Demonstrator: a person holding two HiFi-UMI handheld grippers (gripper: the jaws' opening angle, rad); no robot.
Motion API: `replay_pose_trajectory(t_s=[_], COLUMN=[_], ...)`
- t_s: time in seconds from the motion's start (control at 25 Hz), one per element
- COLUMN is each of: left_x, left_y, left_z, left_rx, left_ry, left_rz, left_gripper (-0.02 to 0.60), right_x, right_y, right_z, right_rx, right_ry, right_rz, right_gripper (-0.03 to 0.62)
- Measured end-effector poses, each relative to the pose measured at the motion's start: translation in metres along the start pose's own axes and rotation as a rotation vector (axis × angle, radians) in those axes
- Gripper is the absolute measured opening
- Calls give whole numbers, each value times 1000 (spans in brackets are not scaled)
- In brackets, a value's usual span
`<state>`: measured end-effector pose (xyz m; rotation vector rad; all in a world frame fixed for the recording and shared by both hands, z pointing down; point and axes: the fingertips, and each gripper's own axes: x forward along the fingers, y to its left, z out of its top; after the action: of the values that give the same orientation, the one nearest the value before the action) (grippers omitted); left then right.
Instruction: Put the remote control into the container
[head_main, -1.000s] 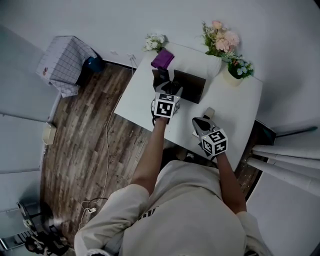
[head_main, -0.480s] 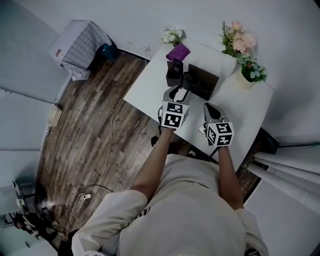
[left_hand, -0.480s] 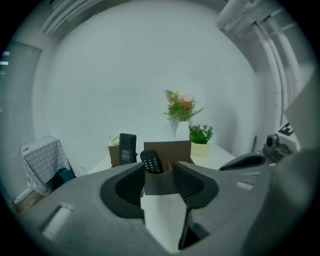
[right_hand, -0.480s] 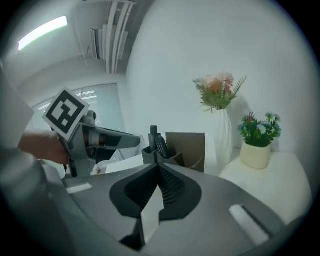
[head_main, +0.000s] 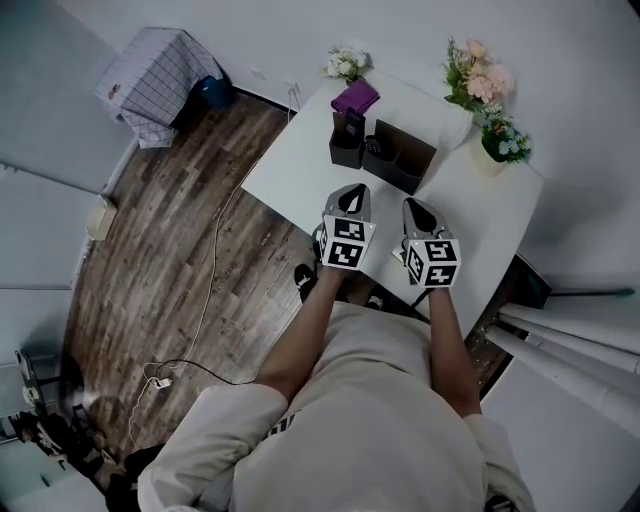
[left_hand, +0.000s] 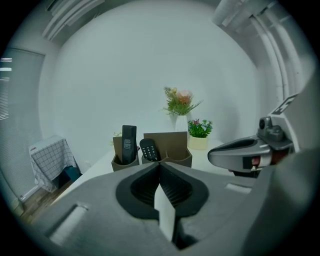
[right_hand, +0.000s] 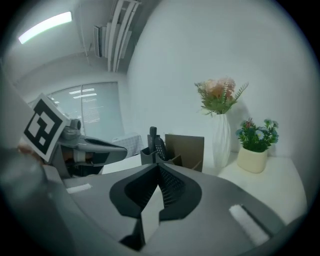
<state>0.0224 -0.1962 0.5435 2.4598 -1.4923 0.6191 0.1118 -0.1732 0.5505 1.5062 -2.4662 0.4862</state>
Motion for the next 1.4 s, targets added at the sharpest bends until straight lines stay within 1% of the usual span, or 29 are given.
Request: replay_pose_trajectory(t_s=[0.08,0.16,0.4,0.6,0.72,0.8,0.92,1.04,1.16,1.28,1.36,1.4], left_x=[-1,-2,-4,-3,-2,1,7,15,28,47,59,65], left_y=[-6,-9,-10,-7,-9,-16,-30,-48,-70,-94,-111,-120], left_z=[-2,-6,-18,-19,-18,-18,-19,-21,-27,-33,-37,-40], left_rx=[-3,-8,-16,-23,-35,-35,-22,11,36,52,59,59], left_ry=[1,14,47,42,31,38,55,90,157,232,284,317], left_rz=[-10,-18,-19,-6,-21,-38,-64,-105,-178,-258,-309,-337], left_gripper=[2,2,2,2,3,3,3,3,10,53,63,82], right_x=[-1,-2,-2,0,-2,-4,-10,-19,-33,-53,-71,-81], right_y=[-11,-17,-14,-12,-13,-17,-30,-43,-59,-83,-99,-106], right_z=[0,0,-3,-4,-4,-5,-6,-12,-23,-36,-48,-55], right_rx=[4,9,16,7,7,13,25,54,89,130,164,183], right_ry=[3,10,24,27,27,26,25,26,36,42,49,54], right_rz=[-52,-80,-76,-63,-66,-84,-133,-171,-209,-265,-310,-333], right_gripper=[3,3,3,3,3,3,3,3,3,3,3,3])
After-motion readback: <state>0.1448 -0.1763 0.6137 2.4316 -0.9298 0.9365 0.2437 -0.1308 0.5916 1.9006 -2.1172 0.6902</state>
